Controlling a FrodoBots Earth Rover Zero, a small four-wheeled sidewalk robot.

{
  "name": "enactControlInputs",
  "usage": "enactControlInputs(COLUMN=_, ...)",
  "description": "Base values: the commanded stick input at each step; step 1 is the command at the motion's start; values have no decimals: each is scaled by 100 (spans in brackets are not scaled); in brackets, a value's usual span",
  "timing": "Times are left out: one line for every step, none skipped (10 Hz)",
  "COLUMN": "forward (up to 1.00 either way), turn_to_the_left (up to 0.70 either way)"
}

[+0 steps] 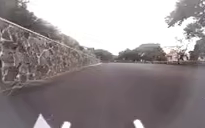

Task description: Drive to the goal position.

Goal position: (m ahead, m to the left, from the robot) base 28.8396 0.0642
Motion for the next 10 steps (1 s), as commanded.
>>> enactControlInputs(forward=70, turn_to_the_left=0)
enactControlInputs(forward=70, turn_to_the_left=0)
enactControlInputs(forward=70, turn_to_the_left=0)
enactControlInputs(forward=70, turn_to_the_left=0)
enactControlInputs(forward=70, turn_to_the_left=0)
enactControlInputs(forward=70, turn_to_the_left=0)
enactControlInputs(forward=70, turn_to_the_left=0)
enactControlInputs(forward=70, turn_to_the_left=0)
enactControlInputs(forward=70, turn_to_the_left=0)
enactControlInputs(forward=70, turn_to_the_left=0)
